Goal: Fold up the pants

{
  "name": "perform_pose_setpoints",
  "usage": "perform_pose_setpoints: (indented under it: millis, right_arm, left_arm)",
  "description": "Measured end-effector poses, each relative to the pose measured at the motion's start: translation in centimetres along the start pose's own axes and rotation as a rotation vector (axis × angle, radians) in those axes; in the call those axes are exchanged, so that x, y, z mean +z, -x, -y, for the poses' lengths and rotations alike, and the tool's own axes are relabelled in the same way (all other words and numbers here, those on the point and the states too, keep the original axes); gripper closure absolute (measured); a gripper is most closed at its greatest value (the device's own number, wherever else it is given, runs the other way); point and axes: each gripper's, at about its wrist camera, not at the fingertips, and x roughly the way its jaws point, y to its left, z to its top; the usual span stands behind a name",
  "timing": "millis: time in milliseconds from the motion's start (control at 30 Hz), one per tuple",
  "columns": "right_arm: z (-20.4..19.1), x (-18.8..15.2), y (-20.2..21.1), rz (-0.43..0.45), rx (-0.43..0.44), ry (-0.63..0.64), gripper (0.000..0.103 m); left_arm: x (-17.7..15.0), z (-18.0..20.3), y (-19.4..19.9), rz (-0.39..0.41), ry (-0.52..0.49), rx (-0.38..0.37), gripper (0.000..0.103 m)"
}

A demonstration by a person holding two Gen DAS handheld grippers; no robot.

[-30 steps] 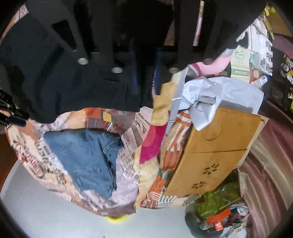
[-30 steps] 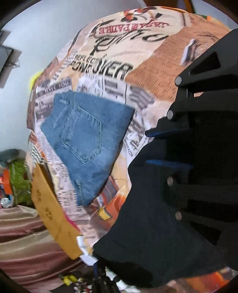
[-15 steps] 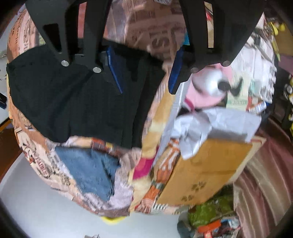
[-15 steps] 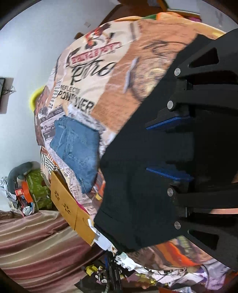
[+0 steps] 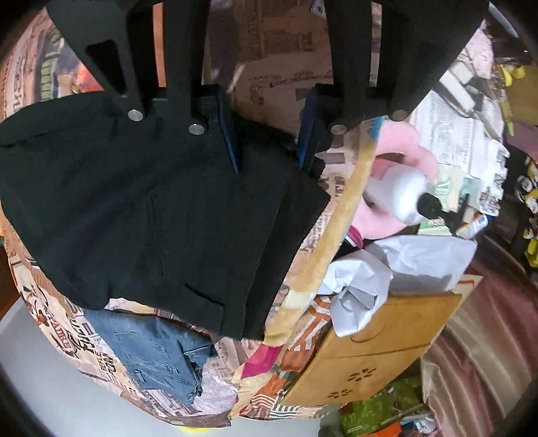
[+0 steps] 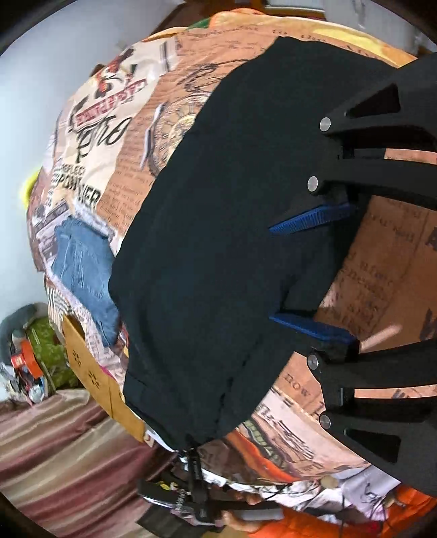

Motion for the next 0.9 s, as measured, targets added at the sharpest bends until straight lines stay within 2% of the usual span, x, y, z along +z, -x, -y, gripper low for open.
perform_pose_setpoints:
  millis: [133,233,400,600,733,767,833,900]
  right_arm:
    - [-1.2,0.5,-0.3,0.017,0.007,0.036,0.057]
    - [-2.2,1.0,-1.3,0.010,0.004,0.071,0.057]
    - [-3.8,1.6,-2.5,0.008,-0.008,0.152,0.057]
    - [-4.3,2.0,-3.5,-0.002,0.009,0.187,0.057]
    - [-4.6,2.0,-4.0,0.008,0.020,0.193,0.057]
    - [-4.6,2.0,-4.0,0.011,0.025,0.193,0.058]
    - [-4.7,2.1,-3.9,0.022,0.032,0.199,0.072]
    - [-4.9,2.2,-3.6,0.034,0.036,0.205,0.084]
  left_arm:
    - [-0.1,1.9,3.3,0.080,-0.078,-0.016,0.064]
    - [-0.6,4.5,5.1,0.110,-0.163,-0.093,0.054]
    - [-1.3,10.1,5.3,0.101,-0.325,-0.200,0.051]
    - [-2.2,15.8,3.0,0.028,-0.491,-0.232,0.051]
    - [-2.6,18.2,2.7,0.073,-0.557,-0.181,0.051]
    - [-2.5,18.4,2.6,0.076,-0.559,-0.179,0.051]
    - [-2.1,18.4,2.6,0.077,-0.564,-0.186,0.053]
    - [-2.0,18.4,2.8,0.081,-0.566,-0.200,0.061]
